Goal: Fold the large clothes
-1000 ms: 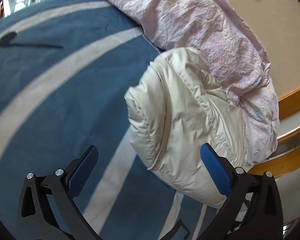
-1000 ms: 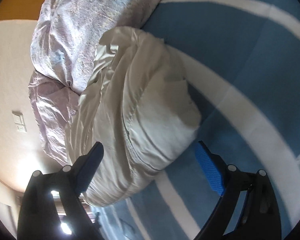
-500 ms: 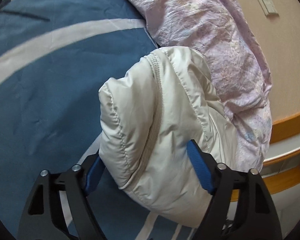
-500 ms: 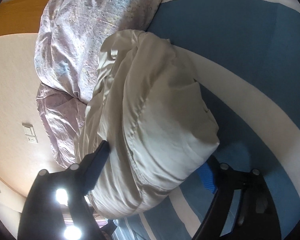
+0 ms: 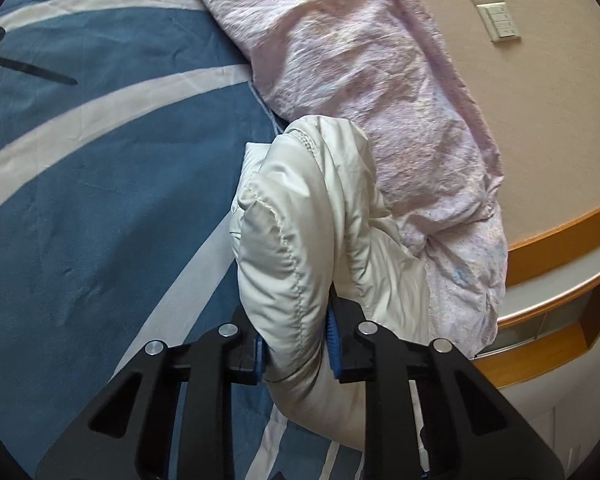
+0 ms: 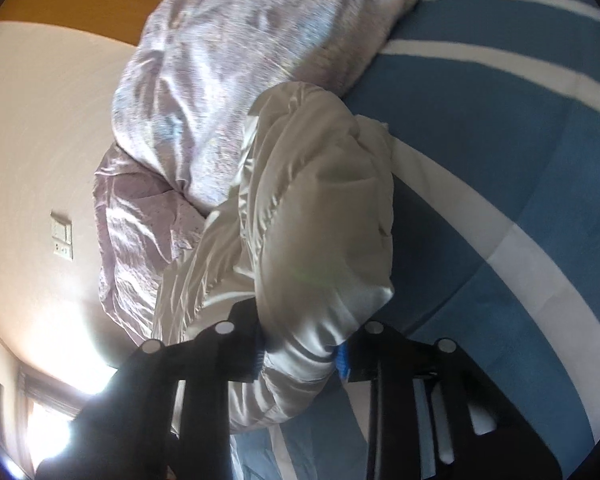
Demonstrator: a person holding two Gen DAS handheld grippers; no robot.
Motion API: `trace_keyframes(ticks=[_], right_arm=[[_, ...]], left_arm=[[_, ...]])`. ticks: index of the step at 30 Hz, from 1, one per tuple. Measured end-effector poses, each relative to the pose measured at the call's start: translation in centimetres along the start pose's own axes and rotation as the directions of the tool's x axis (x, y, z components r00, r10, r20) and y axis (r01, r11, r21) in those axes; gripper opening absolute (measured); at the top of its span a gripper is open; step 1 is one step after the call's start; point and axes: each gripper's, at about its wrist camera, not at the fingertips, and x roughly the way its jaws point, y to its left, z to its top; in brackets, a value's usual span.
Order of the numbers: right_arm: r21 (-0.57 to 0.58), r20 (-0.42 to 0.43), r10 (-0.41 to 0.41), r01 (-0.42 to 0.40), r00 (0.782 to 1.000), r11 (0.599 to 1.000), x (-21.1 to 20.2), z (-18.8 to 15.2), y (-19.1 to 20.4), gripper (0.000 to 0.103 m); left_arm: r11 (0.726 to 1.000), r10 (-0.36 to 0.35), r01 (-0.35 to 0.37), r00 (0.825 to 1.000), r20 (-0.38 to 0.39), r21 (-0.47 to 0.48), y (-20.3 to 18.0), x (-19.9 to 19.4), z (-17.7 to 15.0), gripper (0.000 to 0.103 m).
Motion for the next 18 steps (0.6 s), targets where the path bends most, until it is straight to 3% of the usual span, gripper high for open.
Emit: trace_keyframes(ticks=[7,18], right_arm=[[-0.066,-0.022,0.018,-0.019,1.0,0.998,-4.0,-1.6,1.0,0.026],[-0.153,-0.037,-0.004,-0.002,0.999,0.988,-10.8,-8.4,-1.1,0.026]], left_arm=[[0.999,-0.014,0.015,1.0,-0.021,0.031,0.7,-4.6,-1.7,0.022],[0.999,0.014,-0.014,1.0,0.002,0.04,3.6,-11.8,-6.7,0.022]])
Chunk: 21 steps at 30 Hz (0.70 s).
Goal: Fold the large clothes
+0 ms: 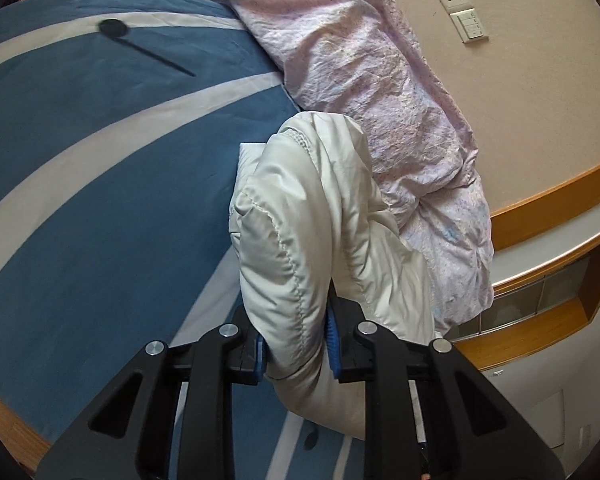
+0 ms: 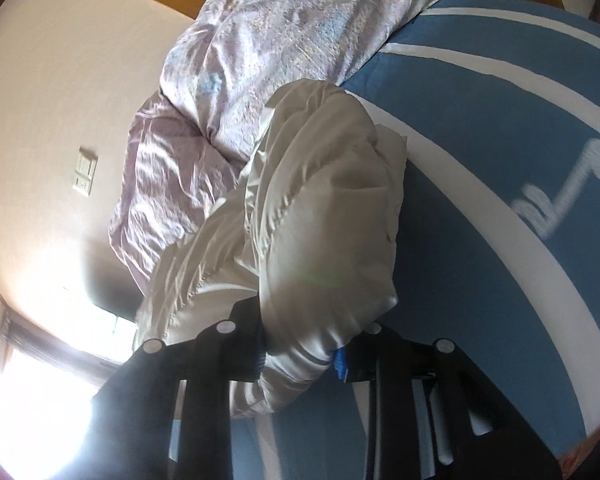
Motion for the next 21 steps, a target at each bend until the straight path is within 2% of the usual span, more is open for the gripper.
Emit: trace_keyframes(ticks=[6,9,13,14,15,16,17,18,20,21], right_arm=[[-0.017,0.001,-0.002,0.002,1.0,1.0,-1.6,-2.0,-0.9,0.027],[-0.015,-0.005,-0.013,0.013,1.0,1.0,-1.4,-2.3,-1.4,0.034],[0.032,0.011,-0.063,0.062,0.998,0.998,-1.9,-2.4,-2.3,0.06],[0.022,0.035,-0.105,0.104,0.994,0.994,-2.4,-2.4,-2.2,0.067],[0.001,0.073,-0.151,0.151,0.986,0.988,-3.0,-2.4,-1.9,0.071],[-0.017,0.115,-0.195,0.198,0.974,0.98,-3.5,-2.3,-1.4,0.074],[-0.039,0.185,-0.257,0.269,0.948,0.962,-4.4,-2.3,-0.8,0.076],[-0.068,0.287,-0.33,0.363,0.899,0.929,-5.5,-2.4,0.4,0.076],[-0.136,0.414,-0.38,0.469,0.827,0.873,-6.5,-2.6,3.0,0.077],[-0.169,0.437,-0.378,0.487,0.816,0.857,-6.5,-2.7,3.9,0.077]], left_arm=[[1.0,0.008,-0.008,1.0,0.017,0.006,0.9,-1.5,-1.7,0.023],[0.999,0.035,-0.035,0.999,0.02,0.026,1.2,-1.2,-1.9,0.029],[0.994,0.085,-0.087,0.996,0.033,0.063,1.0,-1.0,-2.1,0.039],[0.991,0.106,-0.109,0.994,0.039,0.073,1.0,-0.9,-2.1,0.046],[0.989,0.123,-0.126,0.991,0.044,0.078,1.0,-1.0,-2.1,0.055],[0.986,0.139,-0.143,0.989,0.052,0.08,1.1,-1.0,-2.1,0.058],[0.985,0.149,-0.153,0.987,0.059,0.079,1.2,-1.1,-2.1,0.061],[0.985,0.148,-0.152,0.987,0.058,0.079,1.3,-1.1,-2.1,0.062],[0.987,0.137,-0.141,0.989,0.054,0.078,1.5,-1.0,-2.1,0.063],[0.987,0.138,-0.142,0.989,0.056,0.08,1.5,-1.0,-2.2,0.063]])
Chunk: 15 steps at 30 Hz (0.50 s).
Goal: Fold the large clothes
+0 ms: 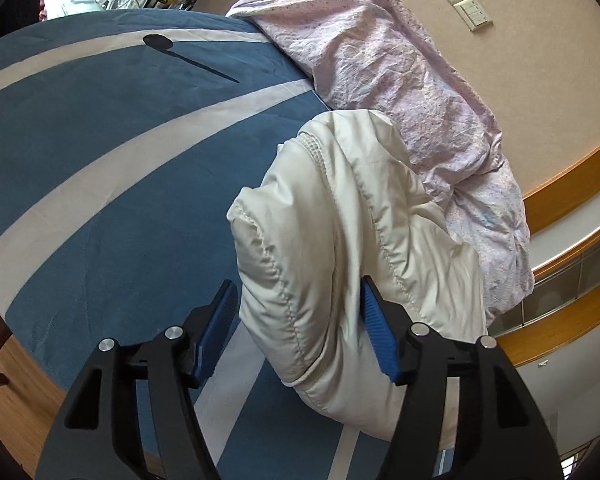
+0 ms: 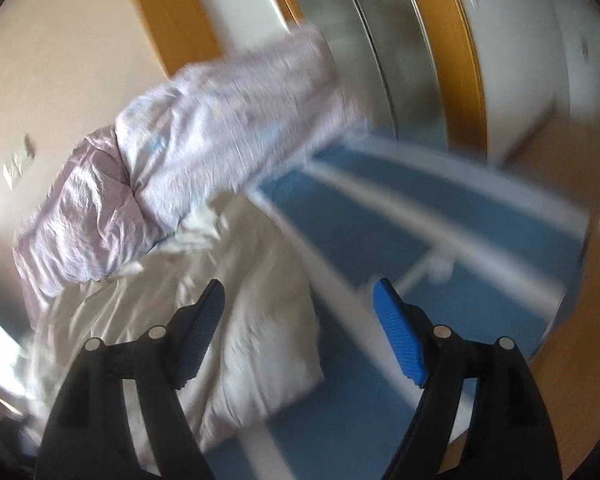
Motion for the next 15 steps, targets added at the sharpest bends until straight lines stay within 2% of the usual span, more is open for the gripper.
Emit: trace_keyframes(ticks=[2,4,7,9,11,15], right_arm=[[-0.15,0.033,0.044,-0.038,0.998,0.988,-0.5,0.3,3.6,0.077],[-0.258,0.019,0.109,-0.101,0.994,0.961,-0.4,-0.2,7.0,0.077],[-0.399,-0.031,0.193,-0.189,0.981,0.897,0.4,-1.6,12.4,0.077],[-0.446,-0.082,0.222,-0.235,0.972,0.864,1.3,-2.3,15.1,0.077],[-0.48,-0.11,0.225,-0.25,0.968,0.841,2.3,-3.1,17.2,0.077],[-0.559,-0.114,0.192,-0.223,0.975,0.799,3.4,-4.8,20.0,0.077]], left_arm=[[1.0,-0.004,0.004,1.0,0.007,0.006,0.0,0.0,-0.1,0.063],[1.0,-0.006,0.006,1.0,0.009,0.008,-0.1,0.1,-0.3,0.064],[1.0,-0.011,0.011,1.0,0.001,0.01,-0.3,0.3,-0.6,0.069],[1.0,-0.014,0.014,1.0,-0.005,0.01,-0.5,0.5,-0.8,0.07],[1.0,-0.017,0.017,1.0,-0.012,0.011,-0.7,0.7,-1.0,0.071],[0.999,-0.033,0.033,0.999,-0.017,0.001,-1.1,1.3,-1.0,0.071]])
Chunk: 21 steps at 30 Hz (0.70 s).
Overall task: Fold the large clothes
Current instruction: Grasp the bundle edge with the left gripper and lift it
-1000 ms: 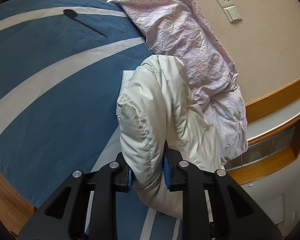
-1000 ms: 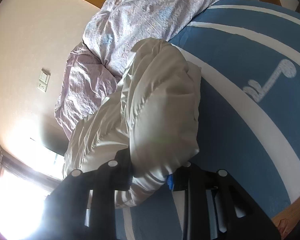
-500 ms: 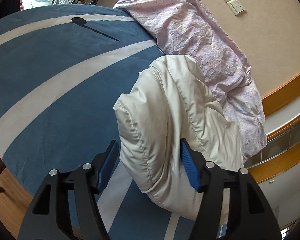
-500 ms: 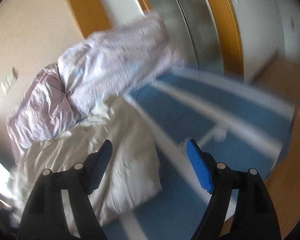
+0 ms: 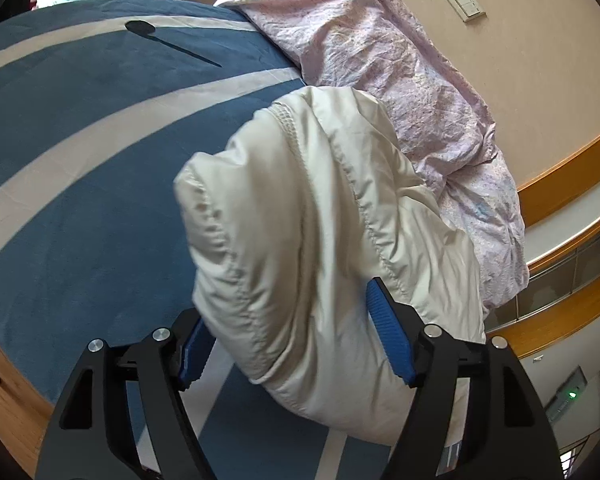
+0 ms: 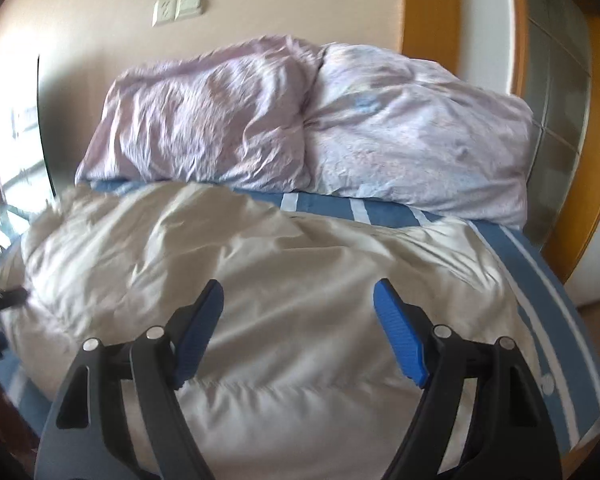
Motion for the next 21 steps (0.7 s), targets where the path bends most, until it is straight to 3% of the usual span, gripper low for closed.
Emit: trace_keyframes(ticks=[3,5,9,21], right_arm=[[-0.03,-0.037,0.007,-0.008,0.999,1.0,1.5,-0.1,1.4,0.078],[-0.048,-0.065,-0.009,0.006,0.998,0.999,2.6,-0.3,1.8,0.087],[-0.066,-0.128,-0.032,0.023,0.991,0.998,5.0,-0.8,2.2,0.093],[-0.113,-0.123,-0.076,0.062,0.99,0.992,4.9,-1.7,2.6,0.093]], left_arm=[[1.0,-0.003,0.003,1.0,0.012,-0.014,0.0,0.3,0.2,0.071],[0.999,-0.012,0.013,1.0,0.02,-0.038,0.2,0.3,0.5,0.071],[0.997,-0.026,0.029,0.999,0.037,-0.068,0.4,0.4,1.1,0.071],[0.995,-0.032,0.036,0.999,0.044,-0.091,0.2,0.9,1.3,0.069]])
